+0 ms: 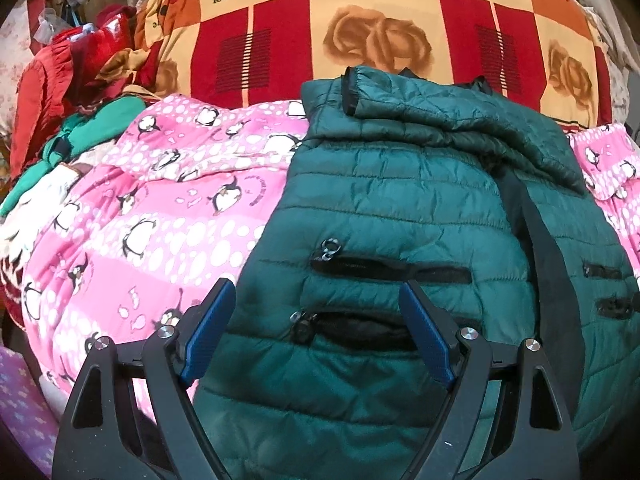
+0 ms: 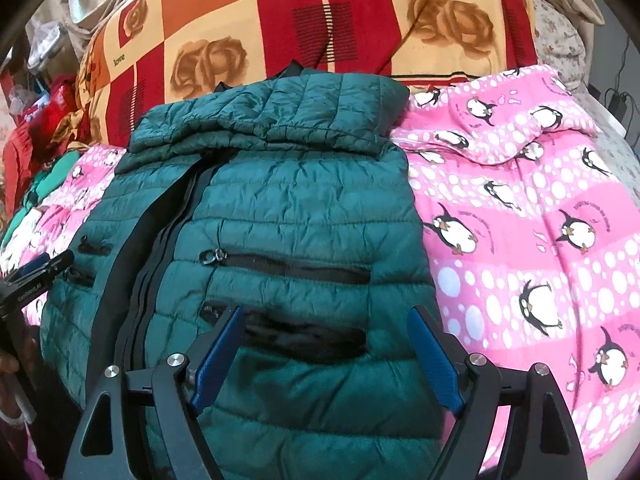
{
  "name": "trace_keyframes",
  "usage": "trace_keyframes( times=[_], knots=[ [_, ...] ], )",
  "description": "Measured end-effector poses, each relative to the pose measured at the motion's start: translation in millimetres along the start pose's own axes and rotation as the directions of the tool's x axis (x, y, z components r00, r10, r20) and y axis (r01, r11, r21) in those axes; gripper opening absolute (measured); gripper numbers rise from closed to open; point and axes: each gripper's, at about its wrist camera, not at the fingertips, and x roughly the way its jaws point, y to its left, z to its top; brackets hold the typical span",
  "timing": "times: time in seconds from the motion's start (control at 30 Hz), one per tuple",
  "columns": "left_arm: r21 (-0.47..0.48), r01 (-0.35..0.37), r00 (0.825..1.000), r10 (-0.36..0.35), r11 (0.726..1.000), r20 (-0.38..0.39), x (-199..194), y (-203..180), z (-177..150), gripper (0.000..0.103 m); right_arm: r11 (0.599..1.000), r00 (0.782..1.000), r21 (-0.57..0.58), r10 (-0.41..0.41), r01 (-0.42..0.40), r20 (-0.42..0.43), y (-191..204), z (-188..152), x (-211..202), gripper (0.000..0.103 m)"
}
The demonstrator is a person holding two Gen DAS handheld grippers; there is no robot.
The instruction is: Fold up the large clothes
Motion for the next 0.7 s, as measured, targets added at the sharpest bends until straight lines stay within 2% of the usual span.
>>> trace_keyframes(
  times=[0.4, 0.7],
  knots=[
    [-0.011, 0.004, 0.999, -0.004, 1.000, -0.036, -10.6, 16.0, -22.8, 0.084, 0.999, 0.998, 0.028, -0.013, 0.014, -0.059, -20.2, -33.7, -11.0, 0.081],
    [-0.081, 0.097, 0.990, -0.104, 0.992, -0.092, -13.7, 46.7, -41.1, 0.084, 0.998, 0.992, 0.057, 0.004, 0.003, -0.126, -41.0, -60.6, -12.8, 0.081]
  ],
)
